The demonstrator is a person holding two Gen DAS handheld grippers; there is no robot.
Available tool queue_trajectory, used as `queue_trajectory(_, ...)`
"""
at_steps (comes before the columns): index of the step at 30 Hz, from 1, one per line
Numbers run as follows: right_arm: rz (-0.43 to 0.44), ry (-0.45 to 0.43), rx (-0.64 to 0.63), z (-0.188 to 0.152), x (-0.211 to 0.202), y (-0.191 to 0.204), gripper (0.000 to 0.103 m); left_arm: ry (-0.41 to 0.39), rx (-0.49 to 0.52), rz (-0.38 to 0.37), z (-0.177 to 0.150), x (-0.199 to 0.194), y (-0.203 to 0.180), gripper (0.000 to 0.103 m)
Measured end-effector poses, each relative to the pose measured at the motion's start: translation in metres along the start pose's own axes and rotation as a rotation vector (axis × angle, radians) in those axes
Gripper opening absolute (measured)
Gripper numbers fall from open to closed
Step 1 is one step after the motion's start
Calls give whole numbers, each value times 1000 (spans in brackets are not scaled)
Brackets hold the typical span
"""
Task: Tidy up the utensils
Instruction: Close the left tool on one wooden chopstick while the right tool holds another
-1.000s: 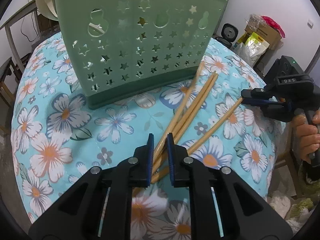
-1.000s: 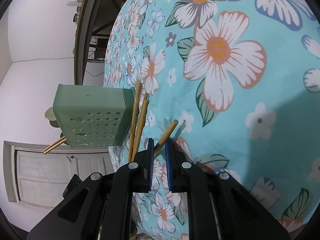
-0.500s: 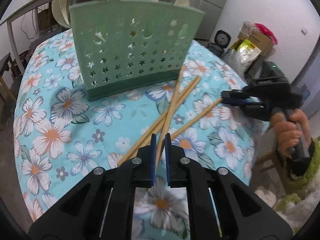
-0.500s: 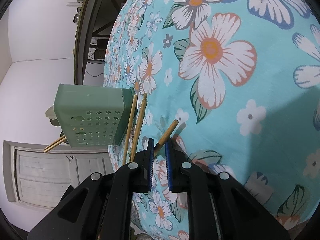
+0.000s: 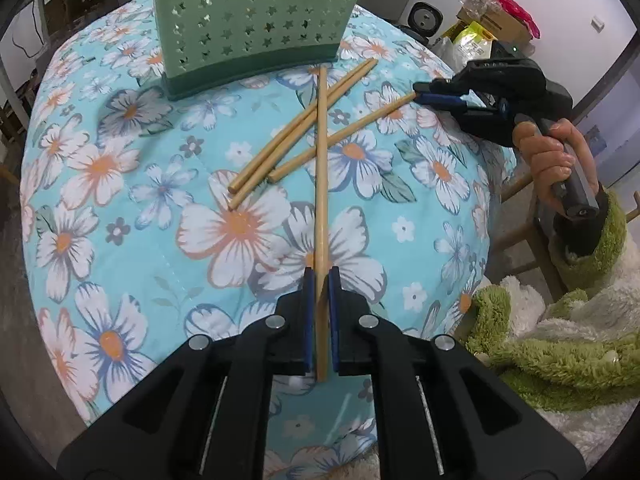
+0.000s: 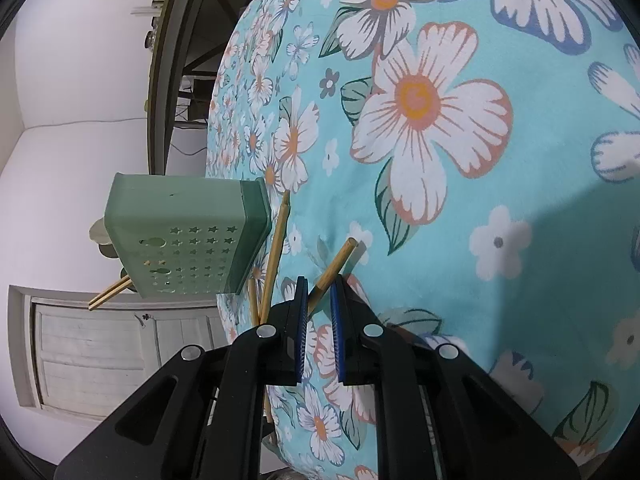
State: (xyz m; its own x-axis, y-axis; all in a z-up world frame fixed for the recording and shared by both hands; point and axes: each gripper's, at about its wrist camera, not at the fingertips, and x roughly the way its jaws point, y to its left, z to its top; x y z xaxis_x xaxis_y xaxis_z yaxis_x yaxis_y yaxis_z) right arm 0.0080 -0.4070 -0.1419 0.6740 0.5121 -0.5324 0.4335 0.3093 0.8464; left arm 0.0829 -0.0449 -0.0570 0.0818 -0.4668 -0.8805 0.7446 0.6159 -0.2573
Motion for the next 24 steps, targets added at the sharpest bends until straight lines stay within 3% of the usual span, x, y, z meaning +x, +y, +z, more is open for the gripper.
queue_trajectory(3,-1,0,1,0,1,1,11,-28,-10,-12,9,-3,1,19)
queue_trajectory(6,-1,1,2,0,1,1,11,-62,-4,-14,25,-3,-3,22)
queue_trajectory(16,2,3,7,0,1,0,11,-171,-67,-11,94,19,0,22)
queue_trajectory(24,7,5,12,1,3,-2,11,-148,-113,-42,125,50,4,22)
